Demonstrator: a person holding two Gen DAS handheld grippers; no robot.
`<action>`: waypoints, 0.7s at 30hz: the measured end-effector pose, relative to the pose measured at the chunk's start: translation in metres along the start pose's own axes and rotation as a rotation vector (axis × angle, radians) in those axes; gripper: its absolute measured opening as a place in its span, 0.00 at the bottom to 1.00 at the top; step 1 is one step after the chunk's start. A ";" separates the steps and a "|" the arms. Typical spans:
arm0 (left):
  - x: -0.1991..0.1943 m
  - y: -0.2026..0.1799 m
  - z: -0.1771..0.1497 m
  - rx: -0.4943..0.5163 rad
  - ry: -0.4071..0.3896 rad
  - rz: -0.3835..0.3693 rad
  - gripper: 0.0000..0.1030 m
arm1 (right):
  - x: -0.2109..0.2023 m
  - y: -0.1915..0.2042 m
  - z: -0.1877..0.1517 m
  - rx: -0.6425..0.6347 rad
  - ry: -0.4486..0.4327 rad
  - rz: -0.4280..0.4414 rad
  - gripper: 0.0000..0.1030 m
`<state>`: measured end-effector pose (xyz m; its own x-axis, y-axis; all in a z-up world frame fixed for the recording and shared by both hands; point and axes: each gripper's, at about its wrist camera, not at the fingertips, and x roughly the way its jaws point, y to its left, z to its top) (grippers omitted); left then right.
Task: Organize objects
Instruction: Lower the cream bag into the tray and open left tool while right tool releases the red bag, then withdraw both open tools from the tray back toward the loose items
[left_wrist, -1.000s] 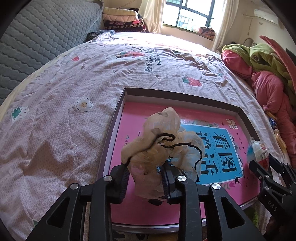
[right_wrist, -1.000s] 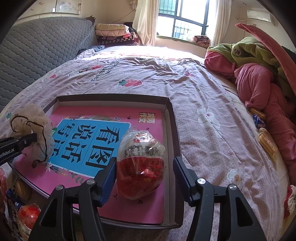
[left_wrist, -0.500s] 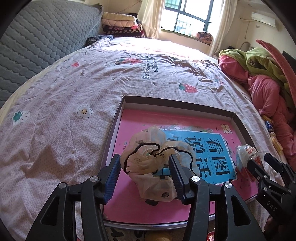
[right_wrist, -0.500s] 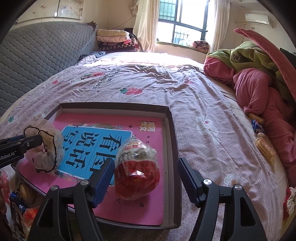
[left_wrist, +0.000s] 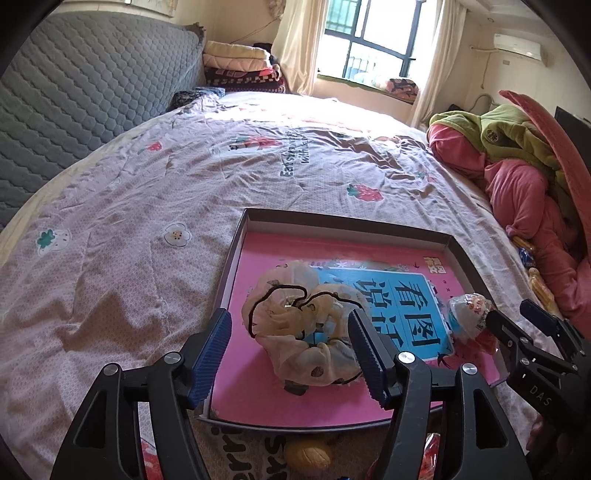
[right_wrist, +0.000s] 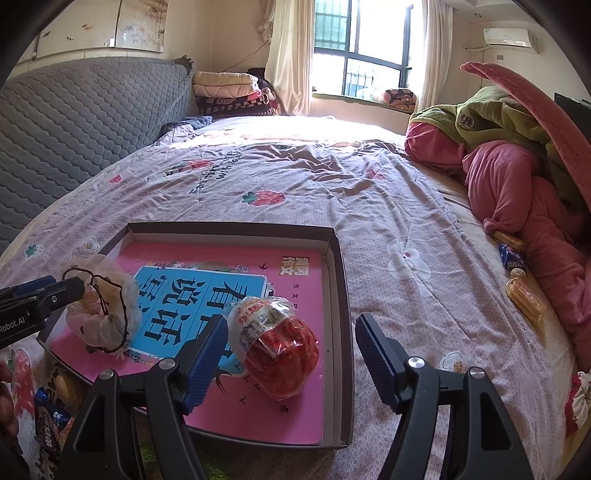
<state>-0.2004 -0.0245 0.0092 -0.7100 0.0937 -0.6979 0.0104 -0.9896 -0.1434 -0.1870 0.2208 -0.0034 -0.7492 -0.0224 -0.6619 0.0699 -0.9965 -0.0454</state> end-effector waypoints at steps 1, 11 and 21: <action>-0.003 0.000 -0.001 0.001 -0.009 0.002 0.66 | -0.002 0.000 0.000 0.002 -0.005 0.002 0.69; -0.029 0.003 -0.007 -0.023 -0.071 0.002 0.67 | -0.015 0.003 0.001 -0.012 -0.037 0.002 0.70; -0.053 0.002 -0.015 0.008 -0.108 -0.012 0.72 | -0.037 0.010 0.000 -0.015 -0.082 0.020 0.70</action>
<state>-0.1522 -0.0296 0.0358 -0.7819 0.0938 -0.6163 -0.0040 -0.9894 -0.1454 -0.1581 0.2120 0.0208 -0.7990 -0.0495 -0.5992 0.0949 -0.9945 -0.0444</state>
